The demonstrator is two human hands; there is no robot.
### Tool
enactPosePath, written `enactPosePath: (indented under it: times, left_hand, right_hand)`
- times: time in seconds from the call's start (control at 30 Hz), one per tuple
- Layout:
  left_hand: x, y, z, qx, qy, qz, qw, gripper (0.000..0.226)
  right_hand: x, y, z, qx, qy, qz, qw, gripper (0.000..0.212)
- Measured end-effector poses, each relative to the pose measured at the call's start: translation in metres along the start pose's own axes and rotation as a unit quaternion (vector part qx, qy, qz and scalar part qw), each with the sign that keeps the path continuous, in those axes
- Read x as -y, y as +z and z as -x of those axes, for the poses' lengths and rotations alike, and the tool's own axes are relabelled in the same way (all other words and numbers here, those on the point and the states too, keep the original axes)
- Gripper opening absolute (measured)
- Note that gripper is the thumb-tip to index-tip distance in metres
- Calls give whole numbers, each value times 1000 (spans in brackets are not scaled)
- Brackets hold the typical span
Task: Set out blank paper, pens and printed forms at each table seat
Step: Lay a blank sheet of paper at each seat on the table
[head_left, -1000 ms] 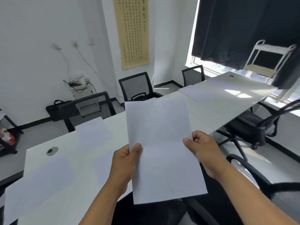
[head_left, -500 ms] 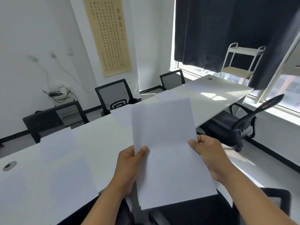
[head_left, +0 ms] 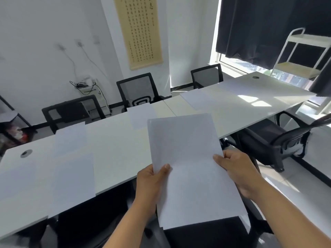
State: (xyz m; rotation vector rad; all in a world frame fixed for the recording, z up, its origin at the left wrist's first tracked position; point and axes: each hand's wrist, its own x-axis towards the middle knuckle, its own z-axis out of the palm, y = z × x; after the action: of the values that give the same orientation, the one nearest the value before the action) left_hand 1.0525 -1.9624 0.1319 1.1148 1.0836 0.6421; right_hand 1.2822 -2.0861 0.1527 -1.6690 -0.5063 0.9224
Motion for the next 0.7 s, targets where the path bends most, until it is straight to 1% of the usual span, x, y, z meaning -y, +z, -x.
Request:
enactPosePath:
  times: [0.07,0.2,0.37,0.43,0.53,0.63,0.7]
  left_hand:
    - [8,3,-1,-7,-4,6,1000,19]
    - [14,2,-12,-36,-3,29,999,16]
    - [20,-8,-41,-64,-22,59,996,19]
    - [24,-12,-62,-71,-31,59,995,19]
    - [31,-16,-89,-73,-44,50,995,17]
    - [45,-20,-124,-74,-65,40,994,21]
    - [54,-21,-142,-74,-75,38,994,22]
  right_hand:
    - [-11,-4,-12,1,12,3,1000,21]
    - [-24,-2,-42,4,26,33,999,47]
    - [-30,17,-84,19,22,77,997,58]
    - [-31,28,-104,21,25,93,995,58]
    - [-32,39,-126,23,24,115,993,47]
    - [-45,47,-161,19,44,130,990,52]
    - [-51,52,-180,23,49,141,989,46]
